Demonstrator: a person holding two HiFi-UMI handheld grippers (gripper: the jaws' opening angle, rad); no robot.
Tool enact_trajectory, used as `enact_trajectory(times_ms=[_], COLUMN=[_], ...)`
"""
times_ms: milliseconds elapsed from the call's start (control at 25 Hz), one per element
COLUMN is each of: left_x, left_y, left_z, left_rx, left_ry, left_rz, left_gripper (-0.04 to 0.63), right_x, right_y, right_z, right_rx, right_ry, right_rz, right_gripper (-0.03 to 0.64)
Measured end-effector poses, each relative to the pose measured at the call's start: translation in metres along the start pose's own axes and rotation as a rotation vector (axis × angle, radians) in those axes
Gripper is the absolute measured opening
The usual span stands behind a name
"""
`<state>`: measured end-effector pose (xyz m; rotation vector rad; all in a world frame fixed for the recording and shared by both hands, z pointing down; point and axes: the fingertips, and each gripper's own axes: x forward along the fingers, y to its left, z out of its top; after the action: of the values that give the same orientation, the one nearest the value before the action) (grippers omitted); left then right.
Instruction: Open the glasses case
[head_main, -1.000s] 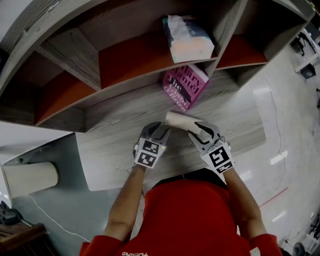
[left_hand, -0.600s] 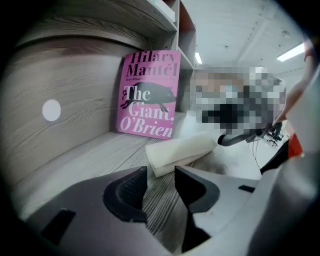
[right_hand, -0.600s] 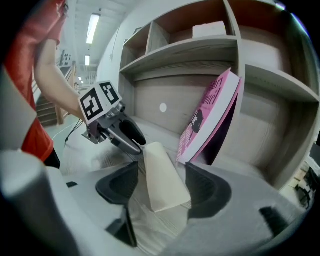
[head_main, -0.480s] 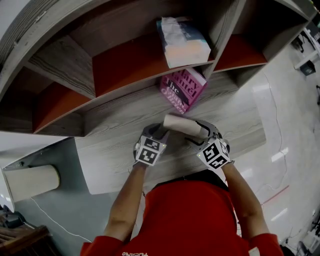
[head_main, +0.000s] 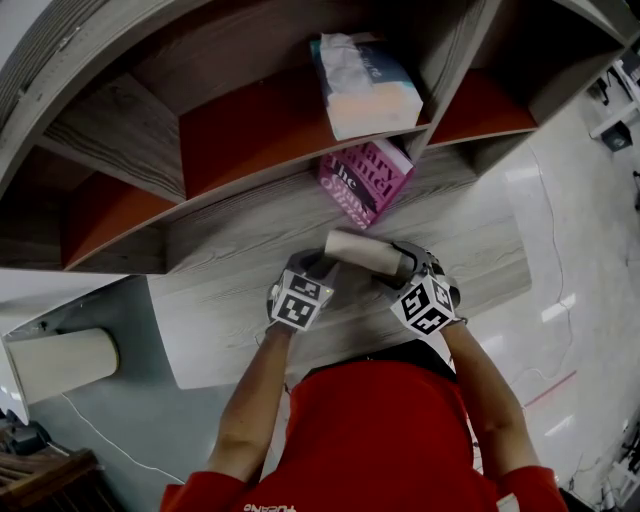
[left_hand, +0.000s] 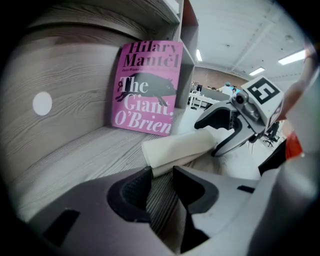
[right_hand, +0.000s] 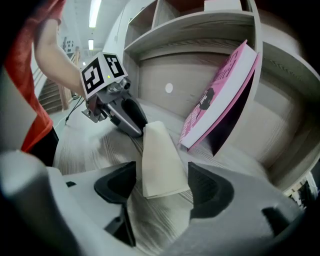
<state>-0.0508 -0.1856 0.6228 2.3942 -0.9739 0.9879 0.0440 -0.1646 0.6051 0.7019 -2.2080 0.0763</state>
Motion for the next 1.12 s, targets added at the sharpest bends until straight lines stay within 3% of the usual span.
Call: enact_trajectory(times_ms=[240,480,640,800,1120], left_x=[0.002,0.003,0.003,0.003,0.002], left_y=[0.0,-0.001,0.0,0.0,-0.001], left_z=[-0.003,-0.003,-0.004,-0.003,-0.004], left_rx=[0.001,0.002,0.005,-0.002,-0.012], left_ry=[0.006,0.008,0.012,0.015,0.017], left_rz=[0.0,0.007,0.011,0.014,0.02], left_gripper=[0.129,0.126,0.126,0.126,0.124], right_x=[-0.001,-0.007,-0.014,-0.02,-0.02], right_y=[-0.005,-0.012,-0.018,-0.027,-0.043], right_z=[0.0,0.007,0.019,0.03,0.035], right_rx=[-0.015,0.089,0.124,0.11,0.118], right_ry=[-0.012,-0.074,-0.128,-0.165,-0.195], right_rz=[0.002,0.089,0.119,0.096,0.037], right_gripper=[0.284,0.272,0.215,0.124,0.058])
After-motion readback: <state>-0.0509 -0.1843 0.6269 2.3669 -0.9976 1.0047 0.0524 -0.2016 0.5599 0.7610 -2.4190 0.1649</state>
